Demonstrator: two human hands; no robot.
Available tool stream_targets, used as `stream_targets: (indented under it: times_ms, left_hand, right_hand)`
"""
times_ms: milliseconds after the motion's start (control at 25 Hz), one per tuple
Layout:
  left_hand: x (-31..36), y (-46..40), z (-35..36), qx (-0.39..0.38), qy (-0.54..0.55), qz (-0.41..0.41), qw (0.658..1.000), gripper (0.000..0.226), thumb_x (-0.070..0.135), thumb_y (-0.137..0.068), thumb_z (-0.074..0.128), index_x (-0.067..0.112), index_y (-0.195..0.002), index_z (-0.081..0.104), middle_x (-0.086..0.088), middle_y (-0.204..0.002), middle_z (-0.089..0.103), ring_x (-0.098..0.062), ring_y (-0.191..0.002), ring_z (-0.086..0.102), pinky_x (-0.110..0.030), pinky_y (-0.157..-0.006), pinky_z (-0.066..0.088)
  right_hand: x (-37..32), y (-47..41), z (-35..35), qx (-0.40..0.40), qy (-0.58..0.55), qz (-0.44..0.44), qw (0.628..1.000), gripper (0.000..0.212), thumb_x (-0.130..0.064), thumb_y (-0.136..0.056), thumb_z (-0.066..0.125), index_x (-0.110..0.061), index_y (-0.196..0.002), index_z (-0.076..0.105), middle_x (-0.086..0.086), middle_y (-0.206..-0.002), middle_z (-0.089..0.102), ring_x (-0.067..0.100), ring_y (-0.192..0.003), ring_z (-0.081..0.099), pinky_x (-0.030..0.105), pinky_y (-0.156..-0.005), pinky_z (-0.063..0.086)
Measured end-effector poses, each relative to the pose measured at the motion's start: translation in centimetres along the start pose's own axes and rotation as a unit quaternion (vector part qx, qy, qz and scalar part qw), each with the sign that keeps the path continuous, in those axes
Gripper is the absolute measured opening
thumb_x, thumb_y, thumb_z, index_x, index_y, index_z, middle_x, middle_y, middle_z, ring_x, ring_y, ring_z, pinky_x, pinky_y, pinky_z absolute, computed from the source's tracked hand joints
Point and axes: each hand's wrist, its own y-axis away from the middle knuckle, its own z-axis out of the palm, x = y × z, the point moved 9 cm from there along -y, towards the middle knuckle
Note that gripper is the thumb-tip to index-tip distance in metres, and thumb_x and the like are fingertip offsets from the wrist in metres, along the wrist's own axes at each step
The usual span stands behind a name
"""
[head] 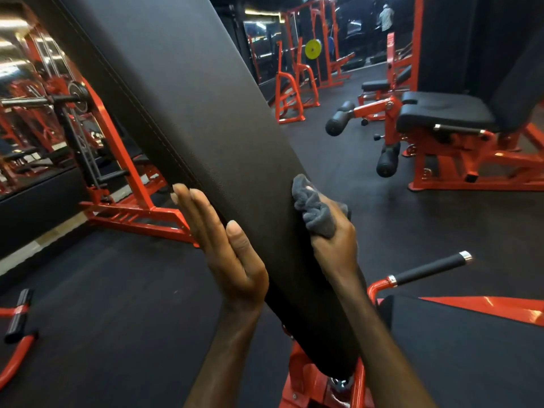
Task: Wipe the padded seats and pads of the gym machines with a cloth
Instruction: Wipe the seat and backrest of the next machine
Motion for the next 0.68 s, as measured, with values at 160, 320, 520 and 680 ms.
stream_targets:
  times_ms: [160,320,520,680]
  left_hand:
    - [0.4,1.8,0.5,-0.013,-0.022,-0.005,1.000,0.061,-0.003,-0.102,0.035,-0.021,-0.155,0.013,-0.040,-0.167,0.004,-0.055,-0.158,0.002,-0.071,-0.126,0.010]
    - [0.6,3.3,0.6,-0.020,-0.026,-0.012,0.999,0.062,-0.001,-0.102,0.037,-0.016,-0.157,0.013,-0.035,-0.169,0.004,-0.051,-0.160,0.002,-0.070,-0.127,0.009]
    - [0.6,3.0,0.7,-0.019,-0.024,-0.016,0.999,0.060,-0.001,-0.103,0.036,-0.019,-0.156,0.014,-0.038,-0.168,0.005,-0.054,-0.158,0.002,-0.070,-0.127,0.009]
    - [0.6,3.1,0.7,-0.019,-0.008,-0.015,1.000,0.060,-0.002,-0.103,0.036,-0.020,-0.156,0.015,-0.036,-0.168,0.006,-0.055,-0.158,0.003,-0.071,-0.126,0.010]
  right_hand:
    - [2.8,-2.3,-1.4,0.044,0.030,0.084,0.995,0.057,-0.024,-0.083,0.062,-0.052,-0.132,0.060,-0.032,-0.118,0.066,-0.004,-0.109,0.062,0.044,-0.096,0.057]
    - [1.4,4.6,-1.0,0.032,-0.037,0.047,0.998,0.048,-0.012,-0.087,0.071,-0.034,-0.130,0.068,-0.018,-0.120,0.070,0.002,-0.108,0.068,0.034,-0.094,0.056]
    - [0.7,-1.6,-1.4,0.032,0.019,0.020,0.999,0.055,-0.012,-0.084,0.063,-0.038,-0.133,0.065,-0.016,-0.122,0.070,0.006,-0.115,0.064,0.032,-0.097,0.053]
    - [1.9,4.0,-1.9,0.064,0.005,0.079,0.995,0.053,-0.008,-0.084,0.067,-0.047,-0.122,0.069,-0.023,-0.109,0.069,-0.010,-0.100,0.062,0.024,-0.089,0.051]
